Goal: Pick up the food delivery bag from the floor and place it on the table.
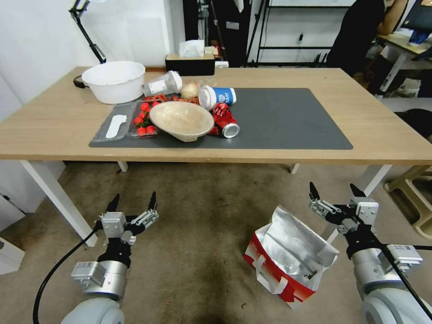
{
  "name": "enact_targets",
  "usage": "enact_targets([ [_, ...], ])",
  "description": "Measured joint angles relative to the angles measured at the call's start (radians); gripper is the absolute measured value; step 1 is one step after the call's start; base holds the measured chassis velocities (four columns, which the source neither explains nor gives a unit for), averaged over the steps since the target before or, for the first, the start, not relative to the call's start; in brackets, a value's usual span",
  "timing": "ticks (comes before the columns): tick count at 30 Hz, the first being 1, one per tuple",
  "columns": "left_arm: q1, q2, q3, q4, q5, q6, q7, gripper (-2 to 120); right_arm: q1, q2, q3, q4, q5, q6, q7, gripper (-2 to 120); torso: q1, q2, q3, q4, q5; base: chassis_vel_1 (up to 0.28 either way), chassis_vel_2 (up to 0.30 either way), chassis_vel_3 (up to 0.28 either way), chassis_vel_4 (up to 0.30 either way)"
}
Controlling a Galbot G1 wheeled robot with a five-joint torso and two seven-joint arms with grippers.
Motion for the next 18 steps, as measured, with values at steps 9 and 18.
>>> enact_targets([
  [9,-0.002,-0.001,0.002,0.005,0.002,-0.001,0.001,100,0.007,-0.001,-0.002,-0.006,0.0,0.002,-0.001,100,-0.013,-0.036,-0.023,0.0,0.0,0.0,0.0,0.0,0.0],
  [18,-0.006,0.0,0.002,0.013,0.003,-0.001,0.001,100,0.014,-0.001,-0.007,-0.01,0.0,0.002,-0.002,100,-0.03,-0.082,-0.052,0.0,0.0,0.0,0.0,0.0,0.0],
])
